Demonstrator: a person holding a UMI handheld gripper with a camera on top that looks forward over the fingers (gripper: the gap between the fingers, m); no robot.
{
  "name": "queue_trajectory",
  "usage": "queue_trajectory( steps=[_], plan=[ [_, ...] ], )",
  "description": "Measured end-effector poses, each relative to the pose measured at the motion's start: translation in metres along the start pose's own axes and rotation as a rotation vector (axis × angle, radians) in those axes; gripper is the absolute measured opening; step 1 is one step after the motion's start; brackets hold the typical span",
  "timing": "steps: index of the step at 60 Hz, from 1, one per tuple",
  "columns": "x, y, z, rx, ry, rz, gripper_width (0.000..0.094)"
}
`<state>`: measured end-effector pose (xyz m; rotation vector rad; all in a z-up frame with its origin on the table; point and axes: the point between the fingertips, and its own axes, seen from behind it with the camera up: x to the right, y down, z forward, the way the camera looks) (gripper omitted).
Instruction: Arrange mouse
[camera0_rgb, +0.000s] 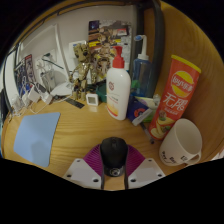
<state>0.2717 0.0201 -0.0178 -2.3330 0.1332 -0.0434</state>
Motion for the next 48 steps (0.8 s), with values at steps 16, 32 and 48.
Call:
queue_trajectory(
  steps=[16,32,48],
  plan=[
    [-0.022,-0.126,-0.096,0.184,0.080,-0.006,0.0263],
    [-0.137,-0.246,-0.204,0.389,0.025,-0.043,0.0263],
    [-0.271,-0.194,-0.139,0.271,-0.095,-0.057,0.0263]
  ],
)
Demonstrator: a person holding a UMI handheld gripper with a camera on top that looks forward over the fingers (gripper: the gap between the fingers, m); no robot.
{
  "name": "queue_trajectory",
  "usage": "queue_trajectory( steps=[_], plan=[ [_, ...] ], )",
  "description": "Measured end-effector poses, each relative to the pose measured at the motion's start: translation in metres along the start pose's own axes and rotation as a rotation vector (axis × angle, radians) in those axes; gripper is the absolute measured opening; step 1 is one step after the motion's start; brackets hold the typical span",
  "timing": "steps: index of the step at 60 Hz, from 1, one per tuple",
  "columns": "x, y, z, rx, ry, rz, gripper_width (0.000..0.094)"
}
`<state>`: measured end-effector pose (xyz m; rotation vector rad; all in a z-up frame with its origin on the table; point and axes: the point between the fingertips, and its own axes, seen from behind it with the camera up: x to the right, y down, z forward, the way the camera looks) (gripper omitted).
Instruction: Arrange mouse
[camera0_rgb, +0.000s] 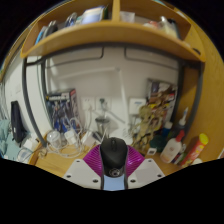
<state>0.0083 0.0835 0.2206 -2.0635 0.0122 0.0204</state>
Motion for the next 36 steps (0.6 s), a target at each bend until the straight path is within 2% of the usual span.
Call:
queue_trajectory(
  steps=[12,20,27,29,30,36],
  plan=[
    [-0.044,0.116,0.071,-0.167,-0.030,-0.030,0.0263],
    [-0.051,0.171,0.099,-0.246,-0.042,-0.045,0.0290],
    [-0.048,0.204,0.109,-0.307,-0.039,-0.052,0.0331],
    [-0.049,0.202,0.110,-0.287,-0.042,-0.043,0.0377],
    [-0.049,0.204,0.110,-0.293,-0.043,-0.042,0.0368],
    [-0.049,0.204,0.112,-0.299,-0.050,-0.032,0.0447]
  ],
)
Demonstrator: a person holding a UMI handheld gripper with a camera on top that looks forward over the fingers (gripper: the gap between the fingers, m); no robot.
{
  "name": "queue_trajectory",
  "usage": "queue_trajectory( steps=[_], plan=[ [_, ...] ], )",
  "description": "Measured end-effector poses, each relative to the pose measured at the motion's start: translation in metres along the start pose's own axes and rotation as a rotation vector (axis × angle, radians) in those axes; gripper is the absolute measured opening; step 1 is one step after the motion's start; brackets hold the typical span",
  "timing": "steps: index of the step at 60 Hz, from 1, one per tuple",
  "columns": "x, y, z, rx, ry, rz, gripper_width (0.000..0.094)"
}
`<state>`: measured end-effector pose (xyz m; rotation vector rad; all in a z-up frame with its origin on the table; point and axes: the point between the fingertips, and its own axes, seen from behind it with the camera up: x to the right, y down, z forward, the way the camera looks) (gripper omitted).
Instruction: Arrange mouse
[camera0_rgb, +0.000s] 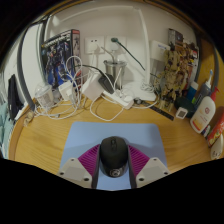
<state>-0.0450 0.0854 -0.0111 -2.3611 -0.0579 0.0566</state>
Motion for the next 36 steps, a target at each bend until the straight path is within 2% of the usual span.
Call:
queue_trajectory(
  steps=[3,9,10,12,17,22,36],
  plan=[
    [0.001,0.000,0.000,-0.013,0.001,0.009,0.0480],
    [0.008,-0.004,-0.010,-0.024,0.042,-0.004,0.0750],
    [0.008,-0.006,-0.013,-0.023,0.046,-0.007,0.0728],
    [0.008,-0.011,-0.021,-0.016,0.053,-0.010,0.0767],
    [-0.002,-0.027,-0.049,0.014,0.044,-0.005,0.0783],
    [-0.014,-0.043,-0.085,0.039,0.030,0.014,0.0845],
    [-0.049,-0.084,-0.192,0.108,0.040,0.047,0.0850]
  ],
)
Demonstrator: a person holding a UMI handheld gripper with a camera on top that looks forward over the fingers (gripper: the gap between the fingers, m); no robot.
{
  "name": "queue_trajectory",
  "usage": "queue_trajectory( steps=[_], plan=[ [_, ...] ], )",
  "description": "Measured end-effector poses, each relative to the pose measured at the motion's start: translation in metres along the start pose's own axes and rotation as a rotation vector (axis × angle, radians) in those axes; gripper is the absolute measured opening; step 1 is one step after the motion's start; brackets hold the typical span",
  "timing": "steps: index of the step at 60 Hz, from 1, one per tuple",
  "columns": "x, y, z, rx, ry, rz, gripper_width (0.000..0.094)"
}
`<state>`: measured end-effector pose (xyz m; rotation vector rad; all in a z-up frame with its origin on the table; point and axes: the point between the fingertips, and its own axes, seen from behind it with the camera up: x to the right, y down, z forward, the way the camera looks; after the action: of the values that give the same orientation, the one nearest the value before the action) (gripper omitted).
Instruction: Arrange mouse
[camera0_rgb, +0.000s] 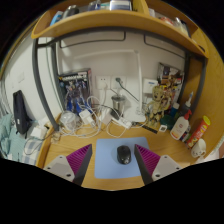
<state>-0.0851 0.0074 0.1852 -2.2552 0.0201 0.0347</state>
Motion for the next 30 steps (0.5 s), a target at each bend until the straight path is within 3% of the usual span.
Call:
queue_trajectory(
  steps=[14,30],
  plan=[
    [-0.028,-0.021,-0.069,0.050,-0.035,0.002,0.0851],
    [-0.028,-0.022,-0.097,0.071,-0.029,0.014,0.0839]
  ],
)
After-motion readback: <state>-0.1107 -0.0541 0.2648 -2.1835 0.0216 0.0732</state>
